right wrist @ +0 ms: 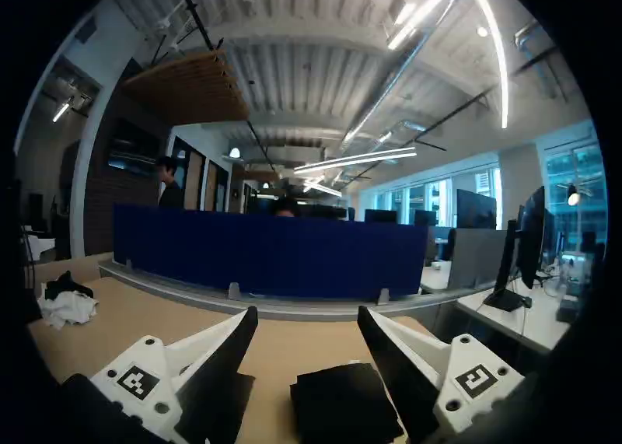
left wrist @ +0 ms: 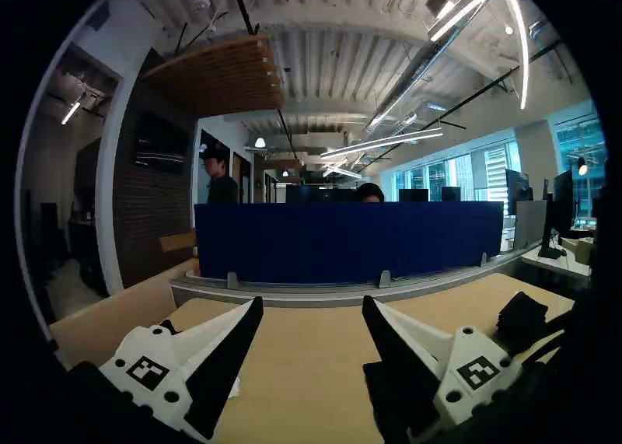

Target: Fold towel

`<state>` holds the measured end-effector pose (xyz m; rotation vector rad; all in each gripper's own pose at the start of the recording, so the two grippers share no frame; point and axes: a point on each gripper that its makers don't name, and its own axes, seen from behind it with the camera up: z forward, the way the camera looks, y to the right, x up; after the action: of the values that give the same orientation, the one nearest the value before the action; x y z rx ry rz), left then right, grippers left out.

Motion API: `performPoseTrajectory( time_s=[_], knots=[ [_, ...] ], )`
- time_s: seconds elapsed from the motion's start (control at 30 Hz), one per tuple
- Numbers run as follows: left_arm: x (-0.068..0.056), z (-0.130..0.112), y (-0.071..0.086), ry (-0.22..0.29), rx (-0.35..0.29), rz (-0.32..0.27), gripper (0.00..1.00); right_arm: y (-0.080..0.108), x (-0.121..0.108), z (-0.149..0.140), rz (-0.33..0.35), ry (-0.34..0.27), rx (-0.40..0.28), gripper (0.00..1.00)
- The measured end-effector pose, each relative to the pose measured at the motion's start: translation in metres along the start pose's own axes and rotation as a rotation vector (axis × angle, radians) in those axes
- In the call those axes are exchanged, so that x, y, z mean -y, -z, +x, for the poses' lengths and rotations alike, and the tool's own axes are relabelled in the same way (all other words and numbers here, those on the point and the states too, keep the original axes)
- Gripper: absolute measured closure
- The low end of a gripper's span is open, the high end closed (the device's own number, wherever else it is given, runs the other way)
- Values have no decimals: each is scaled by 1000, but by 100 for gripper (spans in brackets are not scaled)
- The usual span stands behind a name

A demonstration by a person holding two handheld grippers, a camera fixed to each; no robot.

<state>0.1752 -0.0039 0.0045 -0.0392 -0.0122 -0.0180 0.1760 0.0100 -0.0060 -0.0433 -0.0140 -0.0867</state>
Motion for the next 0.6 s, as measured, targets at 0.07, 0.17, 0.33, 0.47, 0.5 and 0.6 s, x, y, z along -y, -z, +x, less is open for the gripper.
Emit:
performPoseTrajectory(
  time_s=[0.07, 0.17, 0.33, 0.47, 0.5, 0.6],
  knots=[
    [-5, -1, 1, -4, 18, -18, 5, 1, 2, 1, 4, 5, 16, 0],
    [-15, -5, 4, -14, 54, -58, 5, 4, 6, 1, 20, 11, 40, 0],
    [-34, -9, 11, -48, 106, -147, 5, 8, 14, 0, 73, 38, 87, 0],
    [-46, -11, 16, -92, 141, -211, 5, 11, 26, -2, 137, 74, 127, 0],
    [-49, -12, 17, -103, 150, -227, 5, 12, 30, -3, 155, 83, 137, 0],
    [-60, -16, 21, -133, 181, -285, 5, 16, 44, -7, 218, 107, 168, 0]
  ],
)
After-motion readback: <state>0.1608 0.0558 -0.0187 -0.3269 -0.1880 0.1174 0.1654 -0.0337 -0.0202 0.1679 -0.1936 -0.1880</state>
